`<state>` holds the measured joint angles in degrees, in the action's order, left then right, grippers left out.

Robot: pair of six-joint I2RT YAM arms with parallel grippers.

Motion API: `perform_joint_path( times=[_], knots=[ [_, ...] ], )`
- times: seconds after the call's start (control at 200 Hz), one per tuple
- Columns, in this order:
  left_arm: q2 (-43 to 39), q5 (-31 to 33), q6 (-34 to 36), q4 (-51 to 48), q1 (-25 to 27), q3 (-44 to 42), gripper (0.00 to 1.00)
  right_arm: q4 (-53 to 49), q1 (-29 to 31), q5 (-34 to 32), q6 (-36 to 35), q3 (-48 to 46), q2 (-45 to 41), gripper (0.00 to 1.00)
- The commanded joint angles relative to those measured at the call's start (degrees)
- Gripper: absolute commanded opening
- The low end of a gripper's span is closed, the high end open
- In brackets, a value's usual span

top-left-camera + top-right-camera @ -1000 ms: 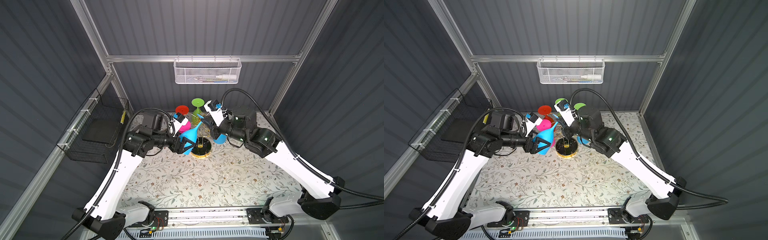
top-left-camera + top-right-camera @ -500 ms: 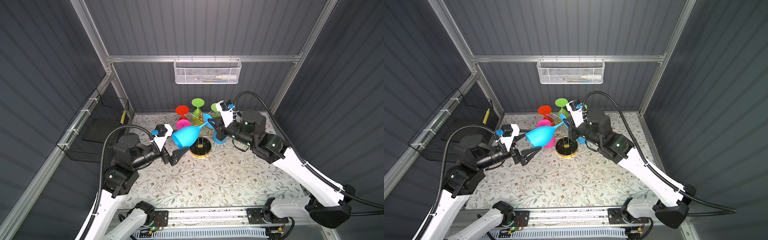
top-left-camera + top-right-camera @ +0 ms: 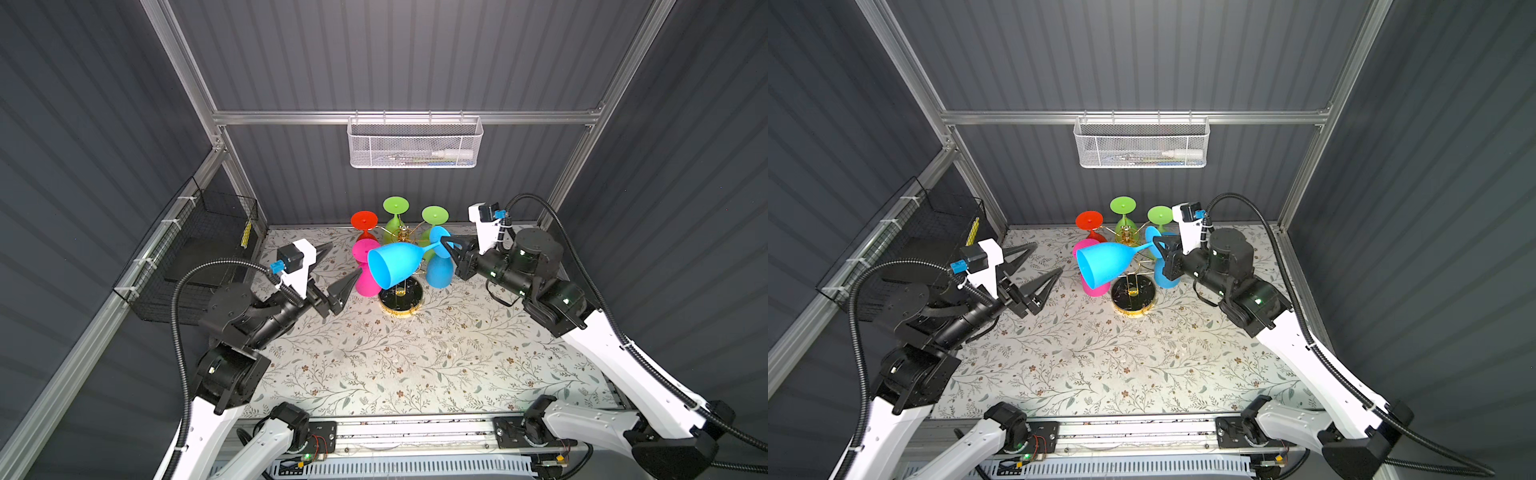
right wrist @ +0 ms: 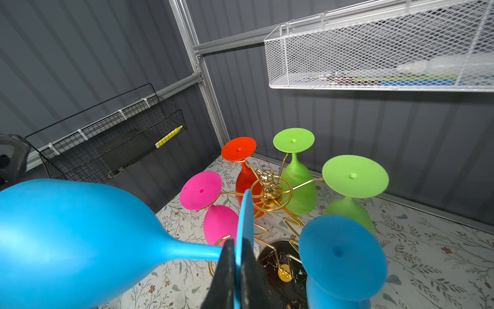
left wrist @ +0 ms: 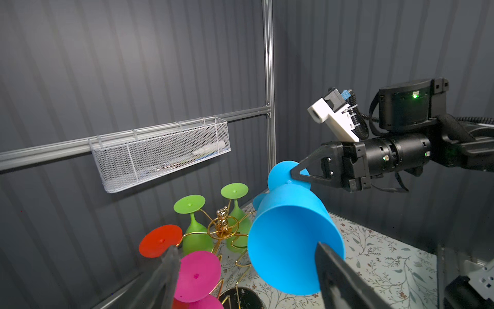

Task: Take the wine glass off the wine glass rack
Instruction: 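Hold the blue glass with the left gripper while the right gripper draws back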

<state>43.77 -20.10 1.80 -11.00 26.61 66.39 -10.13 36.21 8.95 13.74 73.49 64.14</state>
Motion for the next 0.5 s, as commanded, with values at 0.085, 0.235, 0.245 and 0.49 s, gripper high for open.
perform_joint_path(
  times=[0.085,0.235,0.245,0.49],
  knots=[
    [5.26,-8.89,-2.12,-2.04,0.28,3.92,0.70,4.49,-0.55,5.09,1.60,-0.47,-1.65,0.00],
    [6.89,-11.96,-1.55,-2.82,0.28,4.62,0.68,5.43,-0.66,6.69,1.67,-0.69,-1.74,0.00],
    [6.93,-12.09,-1.54,-2.91,0.28,4.62,0.68,5.55,-0.69,6.80,1.65,-0.67,-1.74,0.00],
    [8.98,-14.13,-1.28,-3.23,0.24,5.30,0.50,6.70,-0.67,9.43,1.91,-0.80,-1.05,0.00]
  ],
)
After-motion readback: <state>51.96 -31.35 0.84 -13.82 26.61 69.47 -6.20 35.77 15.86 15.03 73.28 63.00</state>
